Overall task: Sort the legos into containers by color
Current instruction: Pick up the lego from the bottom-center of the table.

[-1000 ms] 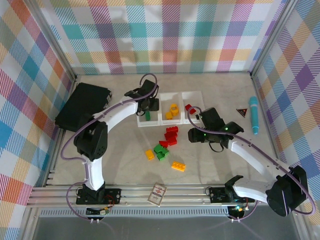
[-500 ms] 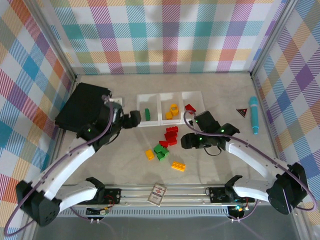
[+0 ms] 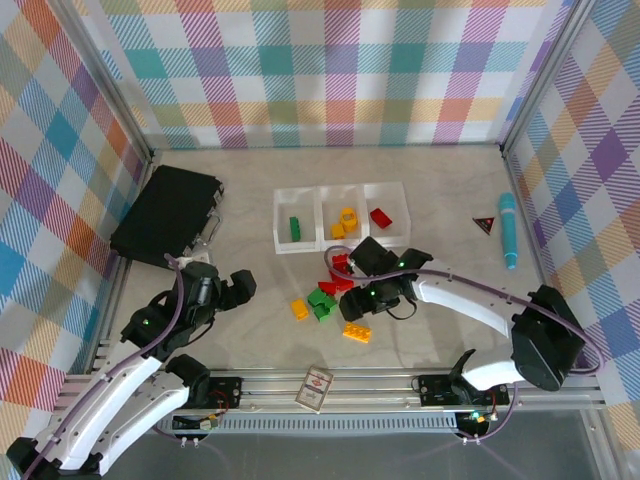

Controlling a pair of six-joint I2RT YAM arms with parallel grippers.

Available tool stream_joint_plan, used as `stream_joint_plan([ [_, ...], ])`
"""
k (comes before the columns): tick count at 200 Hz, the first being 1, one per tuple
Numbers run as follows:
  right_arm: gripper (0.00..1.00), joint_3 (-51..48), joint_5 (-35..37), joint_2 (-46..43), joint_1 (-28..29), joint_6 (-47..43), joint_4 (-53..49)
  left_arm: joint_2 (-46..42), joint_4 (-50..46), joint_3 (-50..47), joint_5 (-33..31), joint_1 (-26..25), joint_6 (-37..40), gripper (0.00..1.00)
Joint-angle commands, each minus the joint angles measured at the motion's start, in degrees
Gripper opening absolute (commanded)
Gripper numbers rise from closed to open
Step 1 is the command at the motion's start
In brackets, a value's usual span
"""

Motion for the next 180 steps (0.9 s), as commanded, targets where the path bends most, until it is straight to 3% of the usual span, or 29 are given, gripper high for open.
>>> stream_joint_plan([
  [1,0.74,-0.3,3.6,2.8,3.9,-7.1,-4.3,-0.5,-2.6,-0.7,0.1,-0.4,-1.7,0.95],
  [37,0.75,1.7,8.3,7.2,9.1,-12.1,-3.5,-0.4,-2.0,-0.3,-0.6,-0.4,-1.6,0.95],
  [115,0.81,3.2,11.5,17.9,9.2,-11.6,-2.7,-1.2,-2.9,0.2,-1.8,-0.4,-1.3,0.96],
  [147,0.79,4.2,11.4,19.7,9.2,-11.3,-3.5,-1.0,-2.2,-0.1,-2.1,-0.4,-1.2,0.96],
  [180,0.71,4.6,10.4,19.6,9.2,-10.1,-3.5,-0.7,-1.7,-0.3,-2.0,-0.4,-1.3,0.96],
])
